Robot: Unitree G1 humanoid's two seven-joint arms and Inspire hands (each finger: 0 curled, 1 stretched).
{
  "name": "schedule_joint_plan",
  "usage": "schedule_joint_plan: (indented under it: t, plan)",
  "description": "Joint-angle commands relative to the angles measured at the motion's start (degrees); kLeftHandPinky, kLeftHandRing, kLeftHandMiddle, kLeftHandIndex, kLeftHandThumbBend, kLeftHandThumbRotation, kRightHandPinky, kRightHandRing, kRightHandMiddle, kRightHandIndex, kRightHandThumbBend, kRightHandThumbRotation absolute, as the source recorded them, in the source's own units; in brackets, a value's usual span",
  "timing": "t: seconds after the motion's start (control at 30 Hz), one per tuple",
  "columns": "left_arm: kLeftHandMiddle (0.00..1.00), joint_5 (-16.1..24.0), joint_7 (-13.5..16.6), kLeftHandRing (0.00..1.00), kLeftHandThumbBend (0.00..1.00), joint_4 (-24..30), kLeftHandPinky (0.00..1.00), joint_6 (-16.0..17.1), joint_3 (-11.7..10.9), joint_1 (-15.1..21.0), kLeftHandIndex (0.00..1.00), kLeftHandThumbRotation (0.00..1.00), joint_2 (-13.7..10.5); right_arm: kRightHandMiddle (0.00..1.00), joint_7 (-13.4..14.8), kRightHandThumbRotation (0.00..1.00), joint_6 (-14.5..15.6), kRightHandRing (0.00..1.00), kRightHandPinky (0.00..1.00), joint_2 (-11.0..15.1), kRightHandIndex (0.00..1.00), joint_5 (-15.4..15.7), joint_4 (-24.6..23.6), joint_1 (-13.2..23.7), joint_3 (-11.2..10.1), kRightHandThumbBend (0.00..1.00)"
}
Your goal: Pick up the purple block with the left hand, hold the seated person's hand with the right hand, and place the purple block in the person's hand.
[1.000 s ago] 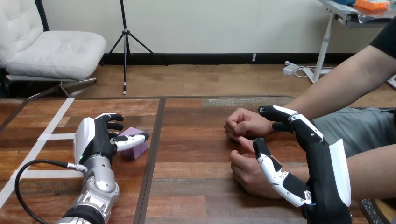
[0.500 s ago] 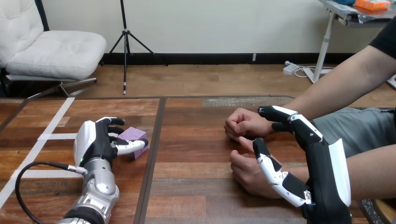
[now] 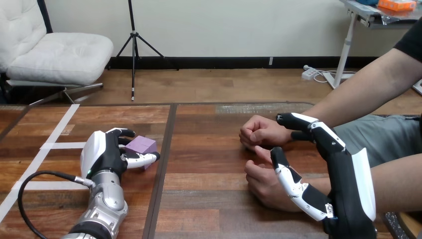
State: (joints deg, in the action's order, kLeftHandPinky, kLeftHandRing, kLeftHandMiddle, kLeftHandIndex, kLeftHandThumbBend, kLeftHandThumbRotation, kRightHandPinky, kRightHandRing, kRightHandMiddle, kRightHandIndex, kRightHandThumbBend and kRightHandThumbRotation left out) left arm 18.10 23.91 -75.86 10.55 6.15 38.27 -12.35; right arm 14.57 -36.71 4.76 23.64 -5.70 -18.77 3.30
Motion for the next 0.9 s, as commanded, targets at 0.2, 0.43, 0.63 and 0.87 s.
schedule_joint_plan:
  t: [0.2, 0.43, 0.63, 0.87]
  plan:
    - [0.73, 2.49, 1.41, 0.67, 0.76, 0.42, 0.58, 0.49, 1.86, 1.79, 0.73, 0.19, -0.17, 0.73, -0.29, 0.24, -0.04, 0.75, 0.7, 0.22, 0.7, -0.28, -3.04, 1.11, -0.74, 0.38]
    - [0.74, 3.11, 2.58, 0.69, 0.76, 0.52, 0.59, 1.06, 2.35, 1.41, 0.75, 0.2, -0.25, 0.74, -0.59, 0.24, -0.33, 0.75, 0.7, 0.31, 0.7, -0.52, -2.79, 1.03, -0.68, 0.38]
    - [0.75, 3.22, 3.26, 0.68, 0.77, 0.6, 0.58, 1.32, 2.48, 1.33, 0.76, 0.22, -0.3, 0.74, -0.35, 0.23, -0.61, 0.75, 0.7, 0.32, 0.71, 0.08, -2.52, 1.12, -0.74, 0.38]
    - [0.72, 3.18, 4.28, 0.67, 0.77, 0.66, 0.57, 1.31, 2.36, 1.44, 0.74, 0.2, -0.22, 0.74, -0.38, 0.23, -0.82, 0.75, 0.71, 0.28, 0.71, 0.05, -2.34, 1.32, -0.59, 0.38]
